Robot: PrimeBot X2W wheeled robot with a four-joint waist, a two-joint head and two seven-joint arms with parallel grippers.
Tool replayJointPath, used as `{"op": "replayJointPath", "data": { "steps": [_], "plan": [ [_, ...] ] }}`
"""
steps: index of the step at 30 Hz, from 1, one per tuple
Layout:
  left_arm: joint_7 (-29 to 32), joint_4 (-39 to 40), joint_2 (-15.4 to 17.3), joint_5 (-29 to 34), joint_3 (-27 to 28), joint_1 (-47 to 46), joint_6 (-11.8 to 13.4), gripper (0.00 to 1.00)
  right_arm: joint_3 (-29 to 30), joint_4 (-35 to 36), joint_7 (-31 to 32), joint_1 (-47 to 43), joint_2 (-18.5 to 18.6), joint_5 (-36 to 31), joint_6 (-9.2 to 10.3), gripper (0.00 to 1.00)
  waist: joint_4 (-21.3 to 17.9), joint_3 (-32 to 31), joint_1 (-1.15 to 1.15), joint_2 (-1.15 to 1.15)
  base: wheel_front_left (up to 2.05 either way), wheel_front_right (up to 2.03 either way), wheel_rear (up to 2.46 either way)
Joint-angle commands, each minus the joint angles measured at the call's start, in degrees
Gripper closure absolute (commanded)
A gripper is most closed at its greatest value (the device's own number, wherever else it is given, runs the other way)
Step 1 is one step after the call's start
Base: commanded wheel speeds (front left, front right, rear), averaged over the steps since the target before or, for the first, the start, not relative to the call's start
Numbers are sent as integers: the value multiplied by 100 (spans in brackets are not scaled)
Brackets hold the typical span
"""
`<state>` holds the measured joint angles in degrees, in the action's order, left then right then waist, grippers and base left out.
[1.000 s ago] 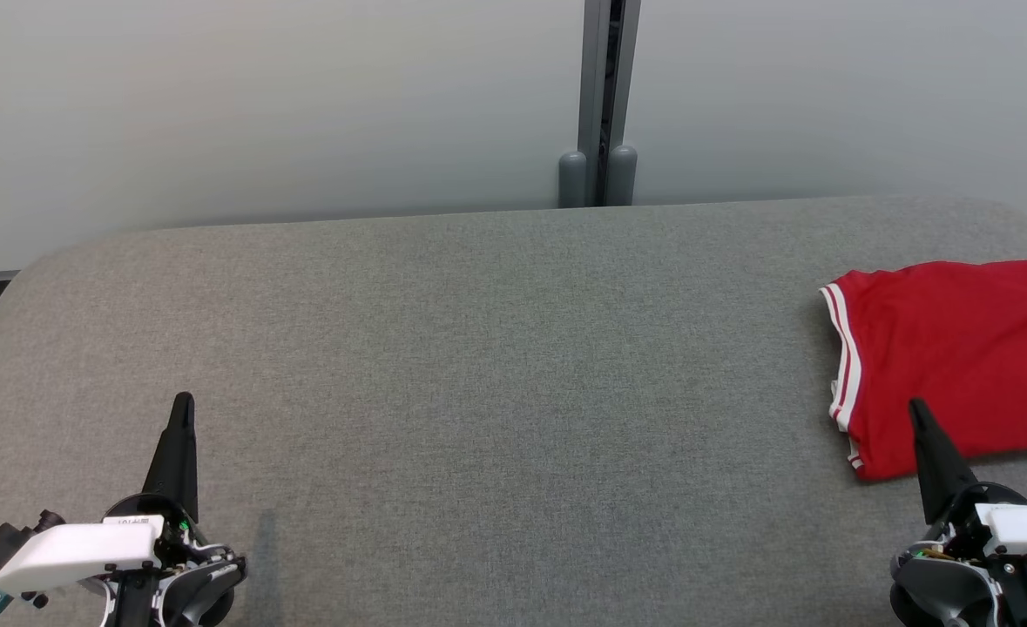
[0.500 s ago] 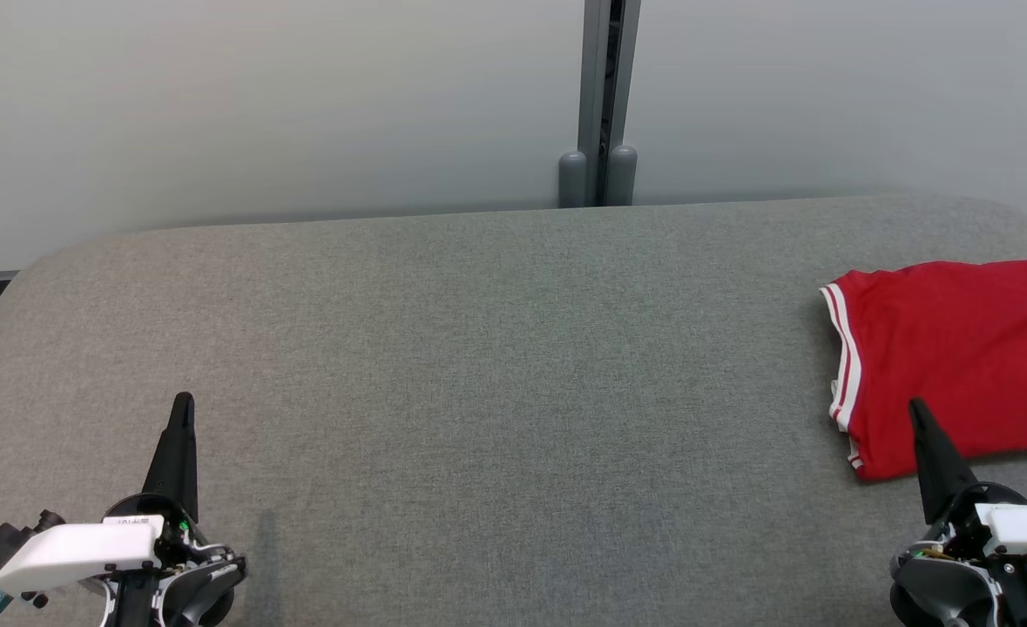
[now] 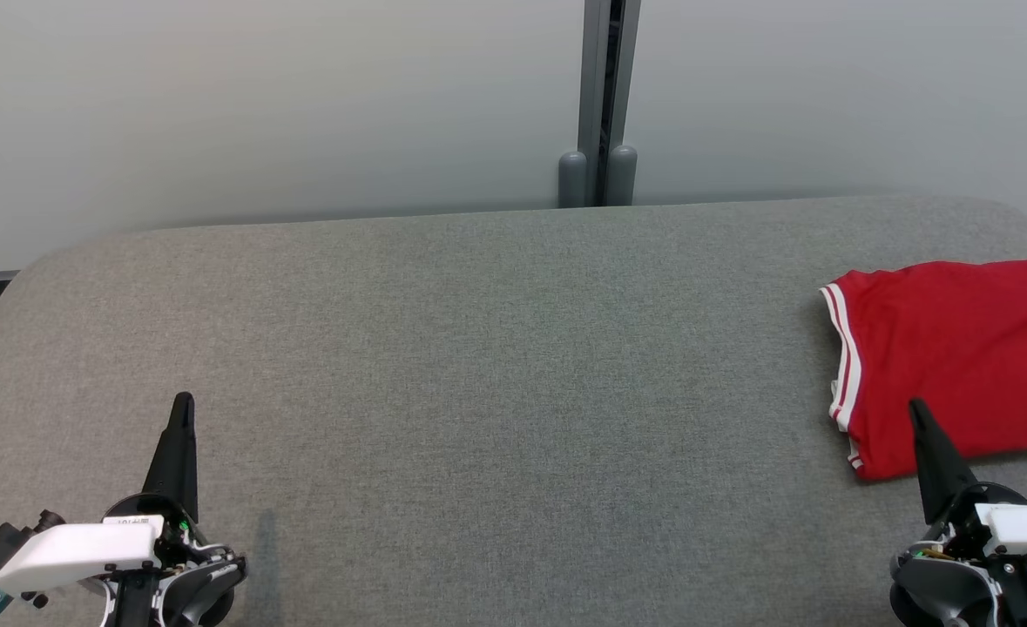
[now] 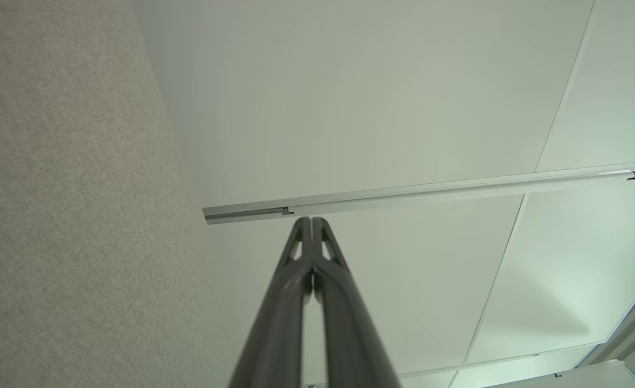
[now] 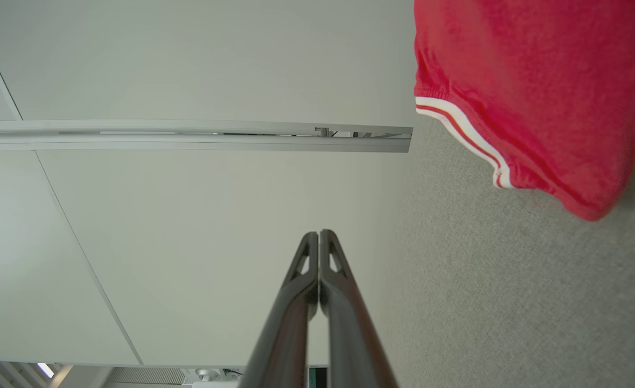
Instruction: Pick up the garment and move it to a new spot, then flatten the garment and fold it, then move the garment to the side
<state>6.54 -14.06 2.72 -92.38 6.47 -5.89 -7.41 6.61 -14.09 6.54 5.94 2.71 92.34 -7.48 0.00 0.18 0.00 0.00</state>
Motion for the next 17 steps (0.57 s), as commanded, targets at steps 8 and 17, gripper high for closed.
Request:
{"op": "replayJointPath", "data": {
  "steps": [8,17],
  "plan": [
    [20,-5,30,-7,21,-71,-19,100,5,15,16,47,27,13,-2,100,0,0,0,0,0,0,0],
    [19,-4,30,-7,21,-71,-19,100,5,15,16,47,27,13,-2,100,0,0,0,0,0,0,0]
  ]
}}
